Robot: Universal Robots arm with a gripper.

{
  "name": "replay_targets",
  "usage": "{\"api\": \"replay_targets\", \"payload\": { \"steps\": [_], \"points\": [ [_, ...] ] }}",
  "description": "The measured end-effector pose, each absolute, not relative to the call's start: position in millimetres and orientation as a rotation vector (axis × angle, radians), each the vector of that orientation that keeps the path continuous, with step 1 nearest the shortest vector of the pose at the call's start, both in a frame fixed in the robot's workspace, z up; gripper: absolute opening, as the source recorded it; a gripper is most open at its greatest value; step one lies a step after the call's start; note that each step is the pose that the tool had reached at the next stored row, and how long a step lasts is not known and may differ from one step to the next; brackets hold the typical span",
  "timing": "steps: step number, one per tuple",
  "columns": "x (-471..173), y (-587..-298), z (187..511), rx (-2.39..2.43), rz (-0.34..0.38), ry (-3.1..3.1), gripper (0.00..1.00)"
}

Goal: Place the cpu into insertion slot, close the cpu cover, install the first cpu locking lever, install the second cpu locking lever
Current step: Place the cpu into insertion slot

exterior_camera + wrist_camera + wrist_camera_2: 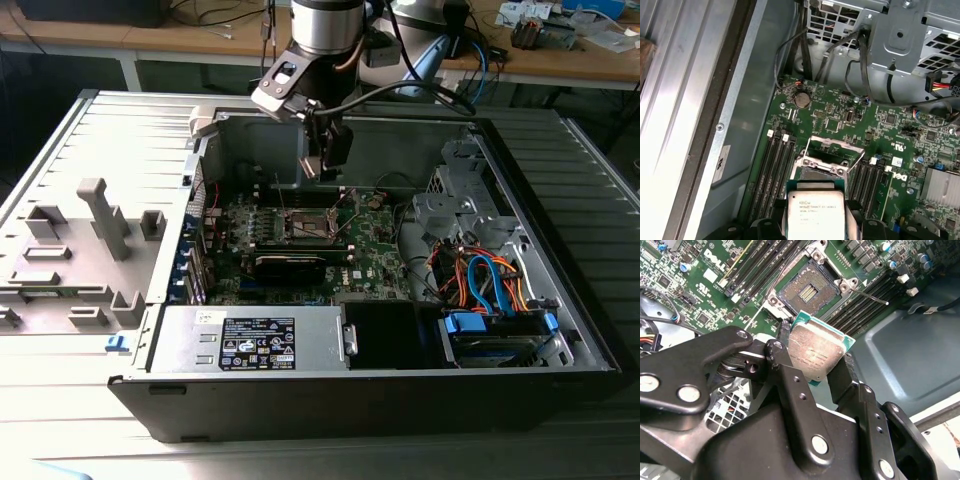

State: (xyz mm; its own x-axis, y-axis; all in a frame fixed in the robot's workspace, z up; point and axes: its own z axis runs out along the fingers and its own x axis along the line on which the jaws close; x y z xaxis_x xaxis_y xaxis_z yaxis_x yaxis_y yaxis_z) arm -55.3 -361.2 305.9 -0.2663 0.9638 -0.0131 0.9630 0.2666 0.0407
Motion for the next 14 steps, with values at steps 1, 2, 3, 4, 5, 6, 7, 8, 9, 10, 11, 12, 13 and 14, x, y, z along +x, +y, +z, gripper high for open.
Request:
{"api": "replay_targets", "payload": {
  "steps": [1,2,3,4,5,6,7,8,9,10,11,12,13,14],
  "points": [
    [-55.3,-361.2,305.8,1.884,0.038,2.47,0.55],
    [-55.3,-361.2,305.7,1.888,0.038,2.466,0.55],
    [-55.3,-361.2,305.6,1.891,0.038,2.464,0.55],
    [-55.3,-361.2,305.4,1.897,0.038,2.46,0.55],
    [-55.3,-361.2,305.3,1.902,0.037,2.456,0.55],
    [-55.3,-361.2,305.2,1.907,0.037,2.452,0.55],
    [-55.3,-361.2,304.9,1.919,0.037,2.442,0.55],
    [-55.3,-361.2,304.7,1.925,0.037,2.437,0.55],
    [-55.3,-361.2,304.6,1.93,0.037,2.433,0.55],
    [-55.3,-361.2,304.4,1.937,0.036,2.428,0.55],
    [-55.3,-361.2,304.3,1.941,0.036,2.424,0.55],
    [-55.3,-361.2,304.1,1.947,0.036,2.419,0.55],
    [-55.3,-361.2,304.0,1.952,0.035,2.415,0.55],
    [-55.3,-361.2,303.7,1.961,0.035,2.407,0.55]
  ]
}}
